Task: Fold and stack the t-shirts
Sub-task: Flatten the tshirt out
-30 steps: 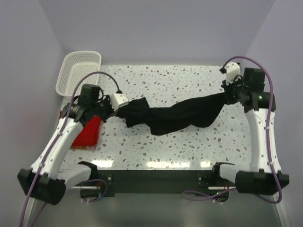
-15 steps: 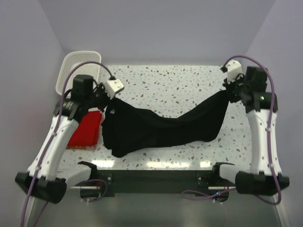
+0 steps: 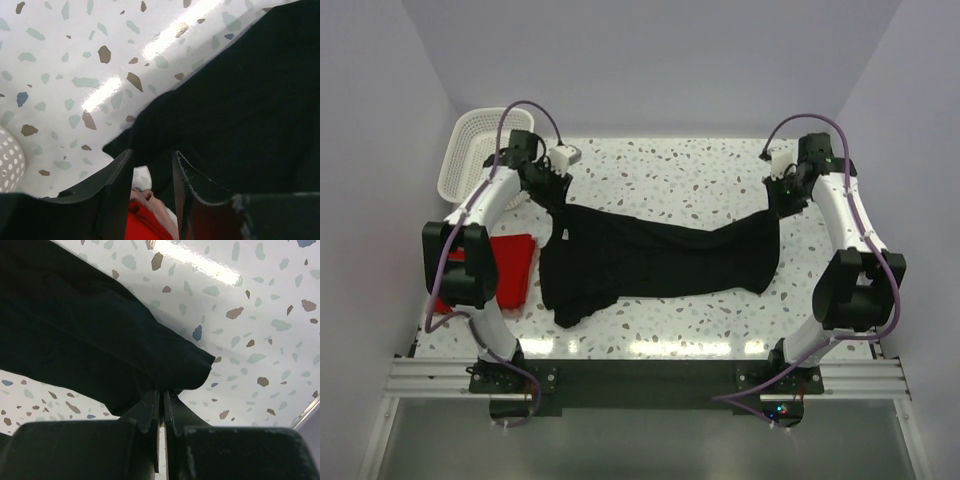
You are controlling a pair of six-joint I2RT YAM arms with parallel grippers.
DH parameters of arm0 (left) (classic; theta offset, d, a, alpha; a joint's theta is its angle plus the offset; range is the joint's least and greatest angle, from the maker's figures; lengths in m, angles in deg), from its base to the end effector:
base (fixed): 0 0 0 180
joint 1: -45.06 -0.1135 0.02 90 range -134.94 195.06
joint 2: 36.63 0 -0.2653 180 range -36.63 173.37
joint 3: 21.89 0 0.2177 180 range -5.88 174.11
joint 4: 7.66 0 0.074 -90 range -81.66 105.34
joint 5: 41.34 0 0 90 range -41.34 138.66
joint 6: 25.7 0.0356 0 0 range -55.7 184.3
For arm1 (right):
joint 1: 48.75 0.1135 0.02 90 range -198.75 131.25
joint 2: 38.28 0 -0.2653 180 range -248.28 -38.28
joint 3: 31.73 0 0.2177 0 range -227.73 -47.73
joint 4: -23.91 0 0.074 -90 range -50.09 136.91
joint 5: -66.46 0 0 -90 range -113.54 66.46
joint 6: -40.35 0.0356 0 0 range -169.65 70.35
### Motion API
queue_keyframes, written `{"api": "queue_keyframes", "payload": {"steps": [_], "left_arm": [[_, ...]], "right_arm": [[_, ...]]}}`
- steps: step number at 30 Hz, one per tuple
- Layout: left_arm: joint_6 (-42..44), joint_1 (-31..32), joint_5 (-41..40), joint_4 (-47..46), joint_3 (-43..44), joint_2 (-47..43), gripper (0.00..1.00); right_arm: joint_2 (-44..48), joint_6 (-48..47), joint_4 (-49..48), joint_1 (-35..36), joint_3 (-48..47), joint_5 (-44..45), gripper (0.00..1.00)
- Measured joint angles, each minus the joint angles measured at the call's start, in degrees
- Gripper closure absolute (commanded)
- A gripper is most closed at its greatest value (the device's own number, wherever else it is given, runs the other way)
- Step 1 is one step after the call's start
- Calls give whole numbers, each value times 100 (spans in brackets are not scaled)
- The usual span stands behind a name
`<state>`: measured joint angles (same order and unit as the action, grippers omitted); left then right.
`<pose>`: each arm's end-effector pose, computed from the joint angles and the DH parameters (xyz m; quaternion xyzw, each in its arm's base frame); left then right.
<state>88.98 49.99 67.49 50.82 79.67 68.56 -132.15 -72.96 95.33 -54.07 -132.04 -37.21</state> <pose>0.3548 -0.0421 0.2606 0.2828 0.9156 -0.1156 0.2614 0.2996 -0.0195 0.3042 -0.1770 0.9534 0.0594 0.2371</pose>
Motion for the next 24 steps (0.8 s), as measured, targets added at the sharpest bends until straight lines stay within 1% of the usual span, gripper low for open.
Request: {"api": "queue_keyframes", "payload": {"steps": [4,9,10,11,12,13,17,24], "left_arm": [[-186,-26,369,2,-319,-442,58],[-431,-13,1062,212,-1453,-1405,54],[-472,-11,1182,291,-1661,-1532,52],[-494,-2,1300,372,-1834,-1613,51],[-525,0,1403,448,-1952,-1648,51],[-568,2,1521,511,-2085,-1657,40],[-726,42,1823,691,-2444,-1659,39],[-868,236,2100,859,-2367,-1521,38]], "right_arm": [[-149,85,31,0,2,-4,100],[-365,175,28,0,15,-59,100],[-409,188,28,0,17,-61,100],[-442,195,28,0,17,-63,100],[-466,208,28,0,17,-63,100],[-479,219,31,0,17,-74,100],[-501,240,31,0,17,-81,100],[-511,249,31,0,17,-74,100]]}}
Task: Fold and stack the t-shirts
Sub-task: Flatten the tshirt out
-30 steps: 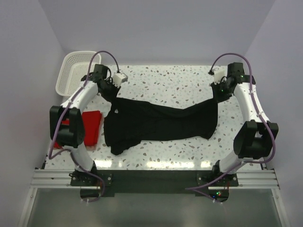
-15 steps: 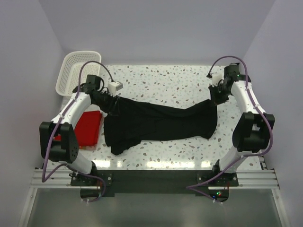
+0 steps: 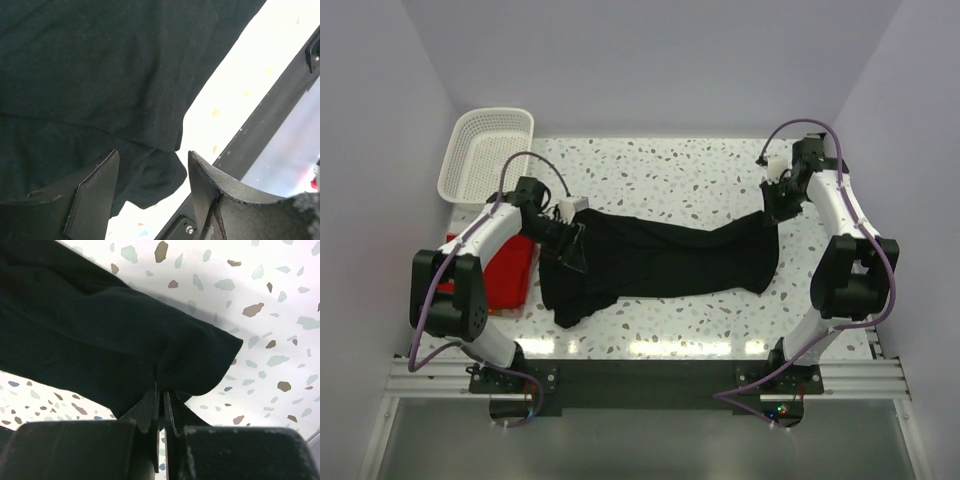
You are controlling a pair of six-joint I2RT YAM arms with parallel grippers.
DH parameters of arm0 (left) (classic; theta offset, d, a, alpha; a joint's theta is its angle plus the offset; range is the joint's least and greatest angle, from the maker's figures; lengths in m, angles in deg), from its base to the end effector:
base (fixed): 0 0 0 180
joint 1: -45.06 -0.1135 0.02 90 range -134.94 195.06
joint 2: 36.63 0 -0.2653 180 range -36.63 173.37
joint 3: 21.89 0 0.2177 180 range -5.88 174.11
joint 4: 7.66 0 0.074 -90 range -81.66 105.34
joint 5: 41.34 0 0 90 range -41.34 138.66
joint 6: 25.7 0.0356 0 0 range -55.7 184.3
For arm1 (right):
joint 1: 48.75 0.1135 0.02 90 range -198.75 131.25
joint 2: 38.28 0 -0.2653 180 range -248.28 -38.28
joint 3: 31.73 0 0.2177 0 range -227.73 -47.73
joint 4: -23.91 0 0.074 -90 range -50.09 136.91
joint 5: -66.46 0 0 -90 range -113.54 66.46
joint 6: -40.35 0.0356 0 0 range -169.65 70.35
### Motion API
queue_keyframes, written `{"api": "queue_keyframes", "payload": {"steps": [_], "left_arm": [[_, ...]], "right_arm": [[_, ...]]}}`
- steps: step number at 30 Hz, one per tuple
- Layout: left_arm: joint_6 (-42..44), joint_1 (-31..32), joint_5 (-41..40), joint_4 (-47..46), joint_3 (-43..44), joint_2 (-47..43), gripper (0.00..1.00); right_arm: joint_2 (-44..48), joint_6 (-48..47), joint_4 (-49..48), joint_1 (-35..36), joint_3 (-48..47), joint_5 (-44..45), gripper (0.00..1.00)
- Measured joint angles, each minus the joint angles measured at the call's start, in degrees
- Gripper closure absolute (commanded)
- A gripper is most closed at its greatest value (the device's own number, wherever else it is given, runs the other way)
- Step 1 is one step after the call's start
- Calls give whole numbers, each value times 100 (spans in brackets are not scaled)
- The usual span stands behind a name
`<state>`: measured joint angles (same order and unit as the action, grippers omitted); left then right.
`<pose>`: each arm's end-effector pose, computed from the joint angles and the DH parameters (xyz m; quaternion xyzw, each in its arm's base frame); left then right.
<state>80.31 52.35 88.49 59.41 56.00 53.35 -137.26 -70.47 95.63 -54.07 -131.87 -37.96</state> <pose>0.2469 -0.0546 0.2337 0.2205 0.9102 -0.3314 0.1143 0.3146 -0.0204 0.2777 -0.1529 0.9661 0.0826 0.1911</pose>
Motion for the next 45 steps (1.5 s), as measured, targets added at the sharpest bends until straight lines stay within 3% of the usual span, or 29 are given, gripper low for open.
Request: {"api": "queue_keyframes", "payload": {"steps": [9,14,22,31,40,45], "left_arm": [[166,142,-37,732,855,1145,41],[531,190,-219,1228,1305,1298,44],[2258,404,-494,1685,1174,815,44],[4953,404,-894,205,-588,-1613,37],[6830,407,-387,-1930,-2509,-2750,34],[7519,459,-201,-2483,-2964,-2914,36]], "right_arm": [[-15,-2,-2,0,0,122,100],[-52,-15,-7,0,0,197,100],[-164,-22,-35,0,0,293,100],[-404,-15,-26,0,-24,282,100],[-420,-15,9,0,-94,282,100],[-420,-15,9,0,-94,282,100]]}}
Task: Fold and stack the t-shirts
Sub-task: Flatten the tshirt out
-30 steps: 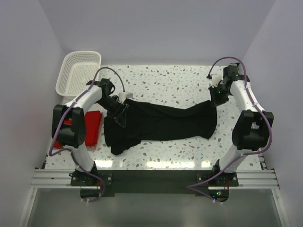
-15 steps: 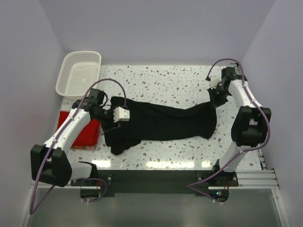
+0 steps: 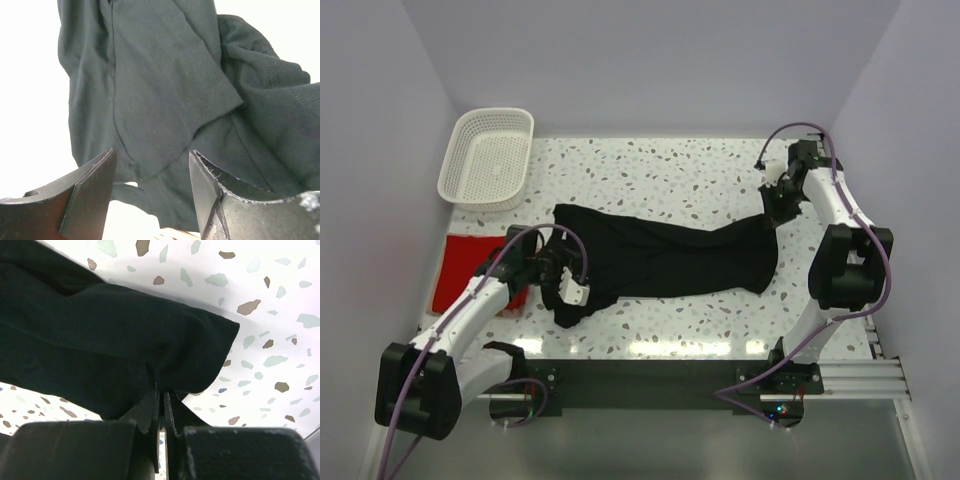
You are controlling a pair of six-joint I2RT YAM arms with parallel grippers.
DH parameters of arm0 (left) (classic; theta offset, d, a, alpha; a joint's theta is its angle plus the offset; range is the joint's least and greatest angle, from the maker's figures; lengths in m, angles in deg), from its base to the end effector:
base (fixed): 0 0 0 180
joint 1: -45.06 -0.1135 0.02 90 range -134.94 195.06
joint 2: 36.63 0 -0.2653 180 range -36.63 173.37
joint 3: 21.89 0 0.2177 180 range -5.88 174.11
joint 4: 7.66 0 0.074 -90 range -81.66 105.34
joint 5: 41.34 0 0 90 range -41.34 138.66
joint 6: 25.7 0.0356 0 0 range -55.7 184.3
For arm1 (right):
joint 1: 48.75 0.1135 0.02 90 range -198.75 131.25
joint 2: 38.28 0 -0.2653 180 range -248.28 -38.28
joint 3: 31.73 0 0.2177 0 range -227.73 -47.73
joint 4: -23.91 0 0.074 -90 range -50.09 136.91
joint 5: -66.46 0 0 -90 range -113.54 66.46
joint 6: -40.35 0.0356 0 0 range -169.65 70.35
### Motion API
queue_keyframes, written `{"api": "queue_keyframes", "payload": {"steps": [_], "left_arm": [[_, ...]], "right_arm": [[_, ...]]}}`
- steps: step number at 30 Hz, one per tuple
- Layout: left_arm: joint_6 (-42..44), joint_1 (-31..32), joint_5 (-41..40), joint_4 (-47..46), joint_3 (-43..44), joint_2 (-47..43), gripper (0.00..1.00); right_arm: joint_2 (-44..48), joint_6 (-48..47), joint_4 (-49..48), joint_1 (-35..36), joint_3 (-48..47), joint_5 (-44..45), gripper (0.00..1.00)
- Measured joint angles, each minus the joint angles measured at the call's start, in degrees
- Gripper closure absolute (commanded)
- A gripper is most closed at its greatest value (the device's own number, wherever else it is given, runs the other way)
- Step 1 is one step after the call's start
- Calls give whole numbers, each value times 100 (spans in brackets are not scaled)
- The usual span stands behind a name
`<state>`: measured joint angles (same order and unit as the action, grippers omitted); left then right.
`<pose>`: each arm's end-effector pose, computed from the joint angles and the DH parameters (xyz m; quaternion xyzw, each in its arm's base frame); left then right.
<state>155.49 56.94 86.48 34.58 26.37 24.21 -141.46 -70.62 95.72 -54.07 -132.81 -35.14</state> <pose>0.1541 -0.0547 0.2143 0.7670 0.4843 -0.0554 0.4173 0.3275 -0.0233 0.2592 -0.1481 0.9740 0.0658 0.1583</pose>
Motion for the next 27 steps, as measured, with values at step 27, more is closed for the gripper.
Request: {"api": "queue_keyframes", "payload": {"steps": [27], "left_arm": [[295,780,-15,-1130,-684,153,61]], "right_arm": [[-72,0,15,0,0,9,100]]}}
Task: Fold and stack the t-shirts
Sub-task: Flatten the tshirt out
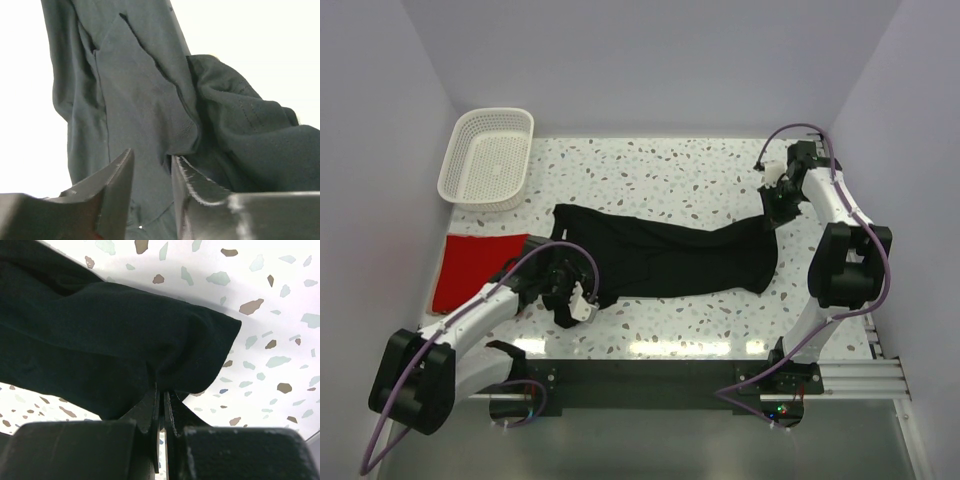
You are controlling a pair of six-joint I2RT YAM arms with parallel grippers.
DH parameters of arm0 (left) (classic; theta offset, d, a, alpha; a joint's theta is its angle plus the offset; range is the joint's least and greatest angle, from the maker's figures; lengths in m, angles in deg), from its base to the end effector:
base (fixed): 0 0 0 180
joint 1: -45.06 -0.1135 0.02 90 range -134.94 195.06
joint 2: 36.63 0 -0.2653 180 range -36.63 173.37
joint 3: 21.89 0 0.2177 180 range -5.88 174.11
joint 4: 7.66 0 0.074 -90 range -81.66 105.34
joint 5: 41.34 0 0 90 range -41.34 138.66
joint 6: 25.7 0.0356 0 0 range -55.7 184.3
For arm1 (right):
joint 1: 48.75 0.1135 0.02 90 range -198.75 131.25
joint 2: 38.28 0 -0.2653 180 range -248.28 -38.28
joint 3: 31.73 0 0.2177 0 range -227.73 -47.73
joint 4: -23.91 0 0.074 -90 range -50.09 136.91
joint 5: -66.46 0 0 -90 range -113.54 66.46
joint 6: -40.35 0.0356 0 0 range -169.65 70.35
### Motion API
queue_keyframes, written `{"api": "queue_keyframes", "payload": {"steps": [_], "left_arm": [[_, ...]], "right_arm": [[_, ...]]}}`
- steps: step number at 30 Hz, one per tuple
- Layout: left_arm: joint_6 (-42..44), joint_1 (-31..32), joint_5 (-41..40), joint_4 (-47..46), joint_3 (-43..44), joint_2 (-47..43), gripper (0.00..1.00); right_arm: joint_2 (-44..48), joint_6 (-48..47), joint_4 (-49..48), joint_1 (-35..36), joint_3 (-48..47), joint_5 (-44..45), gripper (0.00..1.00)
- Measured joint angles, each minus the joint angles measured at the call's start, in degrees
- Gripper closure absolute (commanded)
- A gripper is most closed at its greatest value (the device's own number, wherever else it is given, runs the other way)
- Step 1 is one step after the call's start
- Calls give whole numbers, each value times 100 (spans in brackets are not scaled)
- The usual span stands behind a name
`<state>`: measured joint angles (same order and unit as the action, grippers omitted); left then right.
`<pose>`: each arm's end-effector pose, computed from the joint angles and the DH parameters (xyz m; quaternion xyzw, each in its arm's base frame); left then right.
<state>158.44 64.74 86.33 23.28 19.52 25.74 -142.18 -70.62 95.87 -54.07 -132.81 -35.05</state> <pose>0.1464 -0.0755 0.1903 0.8071 0.4001 -0.0561 0.4306 0.3290 -0.0235 0.2553 -0.1474 0.9752 0.0668 0.1509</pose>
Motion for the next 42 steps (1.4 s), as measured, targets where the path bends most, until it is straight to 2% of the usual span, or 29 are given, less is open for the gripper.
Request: {"api": "queue_keyframes", "payload": {"steps": [3,11,22,23,24,26,27,29,32,35,38,39,41,42], "left_arm": [[-52,35,-13,-72,0,129,65],[214,96,-79,-26,-2,291,66],[474,118,-234,-50,-2,750,60],[511,129,-236,-44,-2,769,64],[553,140,-234,-28,-2,787,75],[581,151,-234,63,4,802,88],[575,157,-227,144,28,811,100],[442,173,-201,348,168,826,100],[-81,177,-149,529,568,874,100],[-1075,114,-83,584,1283,1104,100],[-2280,-111,-24,479,2179,1532,100],[-2597,-208,-22,411,2428,1674,100],[-3484,-476,-4,345,3152,2120,100],[-3794,-570,-9,319,3471,2339,100]], "right_arm": [[-9,-2,-2,0,0,2,100],[-173,-4,2,0,0,4,100],[-181,-7,24,0,-9,9,100],[-181,-9,22,0,-9,11,100],[-181,-11,22,0,-9,13,100],[-181,-24,22,0,-9,33,100],[-181,-33,24,-2,-9,44,100],[-190,-61,24,-7,-9,52,100],[-243,-107,31,-31,-9,57,100],[-380,-162,46,-66,-11,105,100],[-575,-234,76,-105,-37,162,89],[-638,-251,87,-120,-63,175,81],[-815,-308,133,-168,-190,190,70],[-872,-321,155,-195,-256,197,61]]}}
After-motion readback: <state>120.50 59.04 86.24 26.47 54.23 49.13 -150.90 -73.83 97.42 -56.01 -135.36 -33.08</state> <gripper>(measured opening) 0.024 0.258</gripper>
